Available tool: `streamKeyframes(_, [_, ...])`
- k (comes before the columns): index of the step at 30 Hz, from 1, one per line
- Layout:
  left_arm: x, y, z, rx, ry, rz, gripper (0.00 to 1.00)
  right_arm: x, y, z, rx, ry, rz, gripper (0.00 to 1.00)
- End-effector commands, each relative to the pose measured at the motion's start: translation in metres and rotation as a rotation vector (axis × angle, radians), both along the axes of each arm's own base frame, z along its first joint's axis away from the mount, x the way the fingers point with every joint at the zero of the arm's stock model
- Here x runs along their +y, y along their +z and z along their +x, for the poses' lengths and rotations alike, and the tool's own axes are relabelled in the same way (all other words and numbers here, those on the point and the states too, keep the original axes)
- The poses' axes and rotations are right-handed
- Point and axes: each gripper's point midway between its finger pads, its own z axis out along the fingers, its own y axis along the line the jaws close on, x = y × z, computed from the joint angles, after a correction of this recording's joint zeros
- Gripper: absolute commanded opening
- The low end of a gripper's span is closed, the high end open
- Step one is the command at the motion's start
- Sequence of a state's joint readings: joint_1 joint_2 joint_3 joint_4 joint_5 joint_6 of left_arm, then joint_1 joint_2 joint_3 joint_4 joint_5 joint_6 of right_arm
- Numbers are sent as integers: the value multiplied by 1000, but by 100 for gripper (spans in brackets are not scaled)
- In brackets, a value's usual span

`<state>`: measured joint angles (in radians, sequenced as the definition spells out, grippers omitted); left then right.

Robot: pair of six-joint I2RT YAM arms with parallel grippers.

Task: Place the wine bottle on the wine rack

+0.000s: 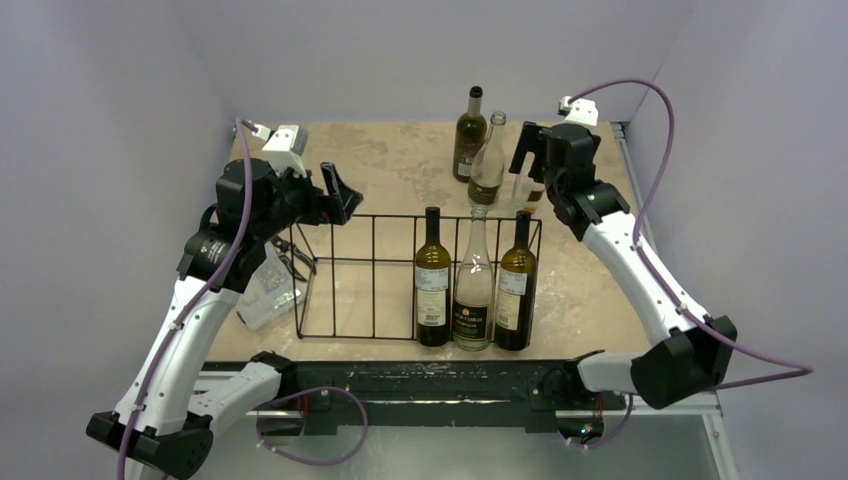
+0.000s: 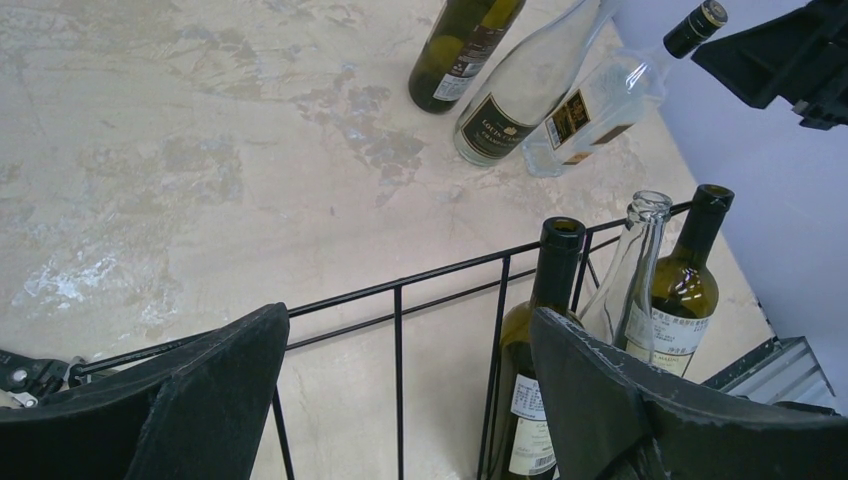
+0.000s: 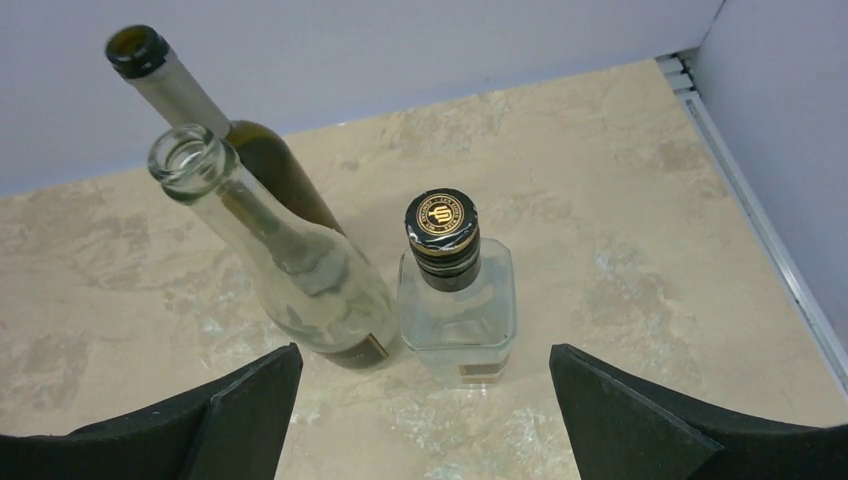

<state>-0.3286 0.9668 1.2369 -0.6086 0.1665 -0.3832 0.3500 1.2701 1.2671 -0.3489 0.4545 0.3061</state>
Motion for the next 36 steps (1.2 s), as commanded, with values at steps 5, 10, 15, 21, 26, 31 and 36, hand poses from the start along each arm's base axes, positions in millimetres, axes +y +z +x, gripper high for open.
streamKeyframes(5, [-3, 12, 4, -37, -7, -6, 90, 8, 12, 38, -37, 37, 60, 99])
streamKeyframes(10, [-2, 12, 3, -41, -5, -6, 90, 2, 3, 48, -18, 23, 44, 99])
streamKeyframes(15, [0, 16, 1, -58, 1, -6, 90, -2, -4, 57, -9, 26, 37, 97])
streamKeyframes(21, [-1, 14, 2, -50, 1, -4, 91, -4, -8, 63, -7, 28, 39, 97])
streamKeyframes(26, [-1, 17, 0, -53, -6, -9, 90, -7, -12, 71, -5, 21, 32, 92])
streamKeyframes(31, [-1, 16, 1, -52, -3, -8, 90, -6, -19, 81, 4, 32, 45, 79])
streamKeyframes(36, [0, 16, 0, -52, -1, -6, 90, -5, -29, 86, 19, 35, 49, 71])
